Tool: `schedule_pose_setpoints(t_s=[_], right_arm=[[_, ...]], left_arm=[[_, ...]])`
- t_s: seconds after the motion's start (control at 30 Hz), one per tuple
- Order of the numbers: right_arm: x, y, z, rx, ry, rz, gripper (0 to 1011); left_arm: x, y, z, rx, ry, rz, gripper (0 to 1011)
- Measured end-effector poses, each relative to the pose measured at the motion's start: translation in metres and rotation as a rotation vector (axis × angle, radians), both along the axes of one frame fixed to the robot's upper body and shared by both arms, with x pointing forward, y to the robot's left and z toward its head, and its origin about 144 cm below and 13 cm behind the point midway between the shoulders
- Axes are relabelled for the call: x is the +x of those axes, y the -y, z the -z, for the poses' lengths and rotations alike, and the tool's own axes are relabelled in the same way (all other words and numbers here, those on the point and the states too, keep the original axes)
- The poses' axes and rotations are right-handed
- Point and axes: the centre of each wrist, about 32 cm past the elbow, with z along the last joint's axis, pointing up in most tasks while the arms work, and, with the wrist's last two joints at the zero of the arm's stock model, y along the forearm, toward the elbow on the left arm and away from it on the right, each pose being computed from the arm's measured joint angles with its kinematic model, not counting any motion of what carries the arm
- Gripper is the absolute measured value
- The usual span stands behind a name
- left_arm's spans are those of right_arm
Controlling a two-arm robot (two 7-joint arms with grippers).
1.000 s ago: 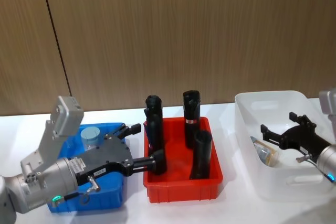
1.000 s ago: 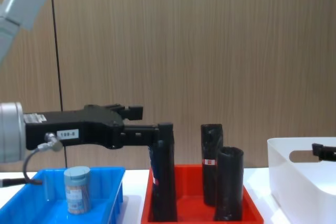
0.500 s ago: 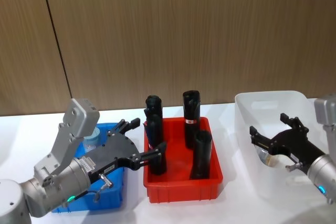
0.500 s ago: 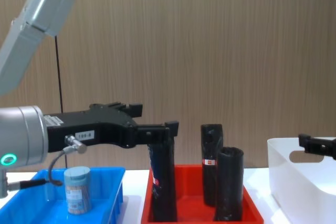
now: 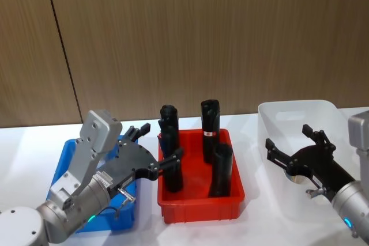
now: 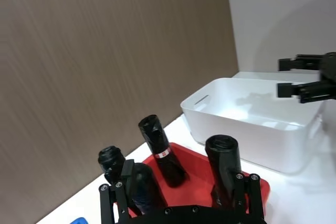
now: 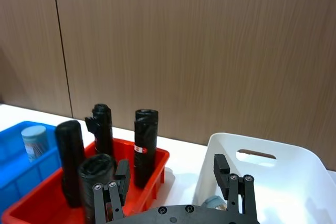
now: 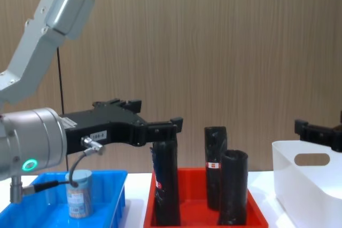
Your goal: Pick the cotton swabs from the blue box and place them into the white box.
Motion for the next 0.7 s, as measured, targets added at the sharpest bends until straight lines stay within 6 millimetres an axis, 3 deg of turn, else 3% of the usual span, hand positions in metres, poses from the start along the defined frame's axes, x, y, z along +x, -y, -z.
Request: schedule_pose_setpoints(t_s=[0.3,0.7], right_arm=[[-0.018,-0.011,-0.007,0.029,0.028,0.007,1001],[-0.021,-0.013,-0.008,0.035,0.032,0.008,1001]], left_arm=[[-0.007,0.013,0.002,-0.001,0.035,-0.078,1004],[-0.017,0.032,0.003,-0.01,0.089,-0.192,1004]])
